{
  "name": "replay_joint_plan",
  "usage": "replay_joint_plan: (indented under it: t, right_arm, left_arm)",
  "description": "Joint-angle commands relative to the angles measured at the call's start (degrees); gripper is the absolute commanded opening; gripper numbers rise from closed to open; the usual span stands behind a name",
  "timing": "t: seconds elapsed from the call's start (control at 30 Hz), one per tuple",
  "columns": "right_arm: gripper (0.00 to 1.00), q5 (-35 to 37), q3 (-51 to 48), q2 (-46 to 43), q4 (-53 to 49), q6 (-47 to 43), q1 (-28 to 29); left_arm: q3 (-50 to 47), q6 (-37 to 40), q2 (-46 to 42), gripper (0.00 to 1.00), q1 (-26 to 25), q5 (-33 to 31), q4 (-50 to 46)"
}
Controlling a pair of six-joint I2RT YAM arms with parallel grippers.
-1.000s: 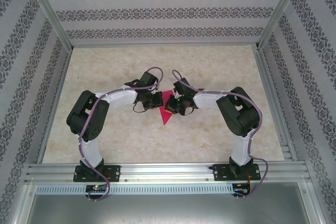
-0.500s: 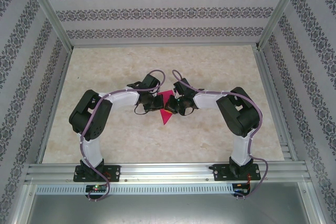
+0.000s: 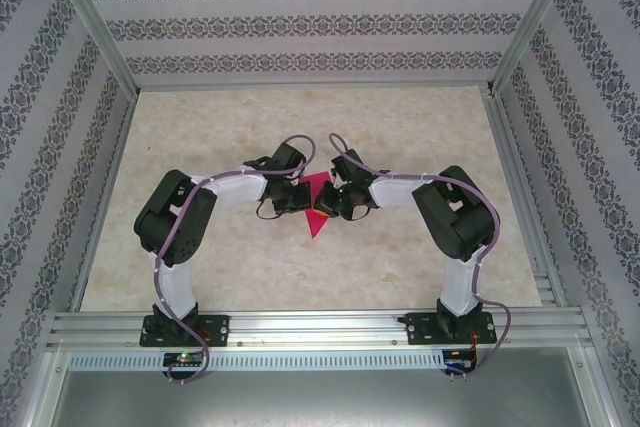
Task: Fold a paper plane with a square sheet of paper (pick it up from the middle)
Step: Third fold the triangle at the center of the table.
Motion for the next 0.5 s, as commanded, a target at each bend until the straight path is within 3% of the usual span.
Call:
replay_joint_plan:
  t: [0.0, 0.47]
  right_arm:
    - [0.0, 1.2, -1.5, 0.1, 0.6, 1.1, -0.6]
    - [0.02, -2.8, -4.7, -6.5, 6.9, -4.6, -3.2]
  left_arm:
    - [-0.8, -0.3, 2.1, 0.0, -1.5, -1.4, -2.4]
    - [0.5, 0.9, 3.5, 0.0, -1.9, -5.8, -6.6]
